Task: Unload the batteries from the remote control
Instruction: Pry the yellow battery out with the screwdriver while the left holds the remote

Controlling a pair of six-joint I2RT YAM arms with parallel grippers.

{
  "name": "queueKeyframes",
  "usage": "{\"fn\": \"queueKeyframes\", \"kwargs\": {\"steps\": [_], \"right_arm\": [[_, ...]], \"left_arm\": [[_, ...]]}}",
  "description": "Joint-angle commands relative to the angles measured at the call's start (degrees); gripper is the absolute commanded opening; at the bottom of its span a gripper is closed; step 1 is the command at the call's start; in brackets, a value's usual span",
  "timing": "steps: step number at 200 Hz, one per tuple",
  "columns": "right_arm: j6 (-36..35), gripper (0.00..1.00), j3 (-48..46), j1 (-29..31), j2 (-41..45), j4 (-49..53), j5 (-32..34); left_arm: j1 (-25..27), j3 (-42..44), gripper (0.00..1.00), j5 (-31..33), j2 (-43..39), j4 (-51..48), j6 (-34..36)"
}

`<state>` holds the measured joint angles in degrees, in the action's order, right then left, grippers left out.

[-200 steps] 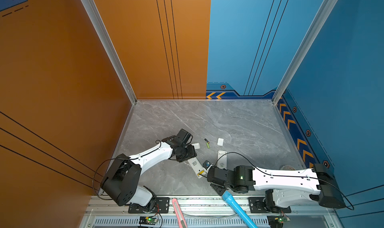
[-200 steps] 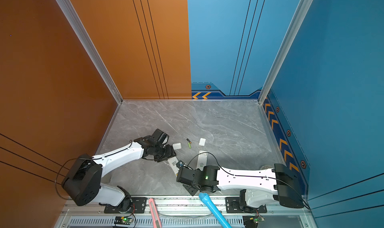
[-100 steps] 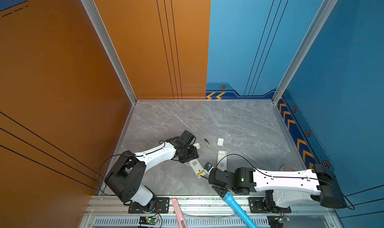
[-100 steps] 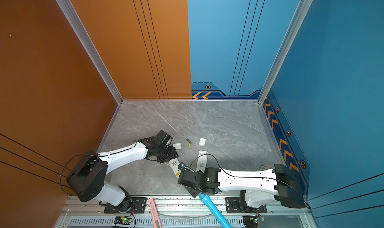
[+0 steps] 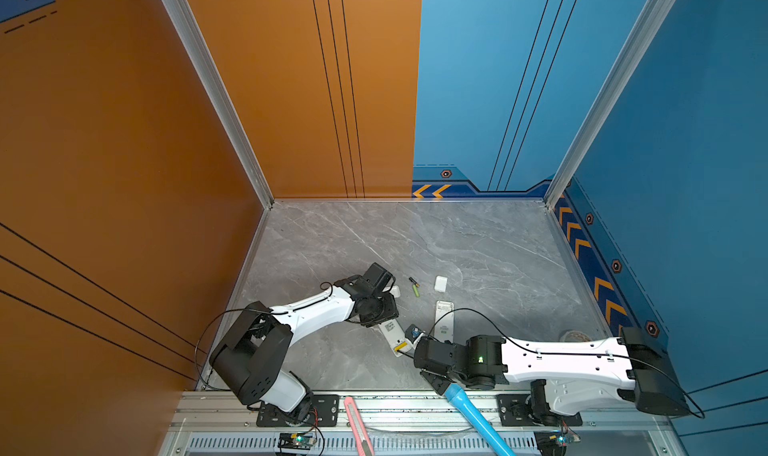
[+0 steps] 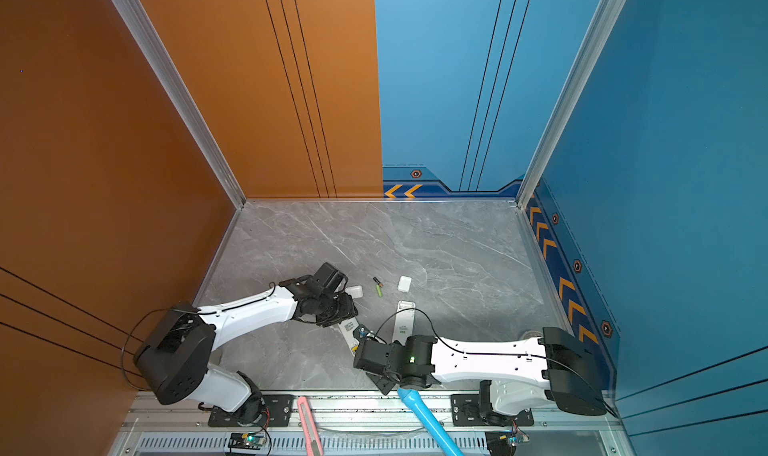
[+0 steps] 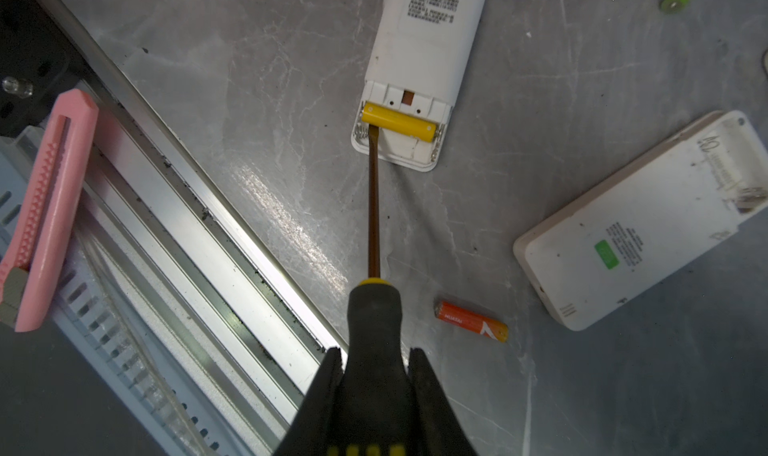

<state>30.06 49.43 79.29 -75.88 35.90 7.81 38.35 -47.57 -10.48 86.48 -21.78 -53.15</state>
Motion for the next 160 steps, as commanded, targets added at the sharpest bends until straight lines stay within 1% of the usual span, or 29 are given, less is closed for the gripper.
{"fn": "queueKeyframes", "kwargs": {"steps": [1,22,39,59,80,118,141,160], "right_arm": [[0.3,0.00,0.1,-0.4,-1.5,-1.5,1.5],[0.7,0.00,-0.5,-0.5,-2.5,-1.7,2.0],[1.5,0.00,-1.1,-0.3,-2.7,-1.9,3.3],[3.1,0.00,-2.0,0.9,-2.3,-1.4,8.3],[5.6,0.00,-3.7,3.2,-2.1,-2.5,15.0],[10.2,0.00,-7.0,5.8,-3.3,-5.5,22.3],[12.1,0.00,-8.7,6.6,-3.8,-8.5,25.0],[12.2,0.00,-9.7,6.6,-3.9,-11.1,24.3]], "left_arm": [[1.1,2.7,0.57,-0.6,0.7,-2.3,-1.3],[1.1,3.3,0.57,-0.5,0.9,-2.6,-1.1],[1.2,3.7,0.53,-0.9,1.3,-2.6,-0.7],[1.2,4.6,0.51,-1.1,1.7,-2.8,-0.2],[1.2,5.2,0.47,-0.9,2.1,-4.3,0.5],[1.1,6.9,0.46,-0.1,1.5,-5.2,0.5],[1.2,6.9,0.44,-0.3,2.1,-5.4,0.4],[1.2,6.6,0.45,0.6,1.9,-6.2,0.4]]}}
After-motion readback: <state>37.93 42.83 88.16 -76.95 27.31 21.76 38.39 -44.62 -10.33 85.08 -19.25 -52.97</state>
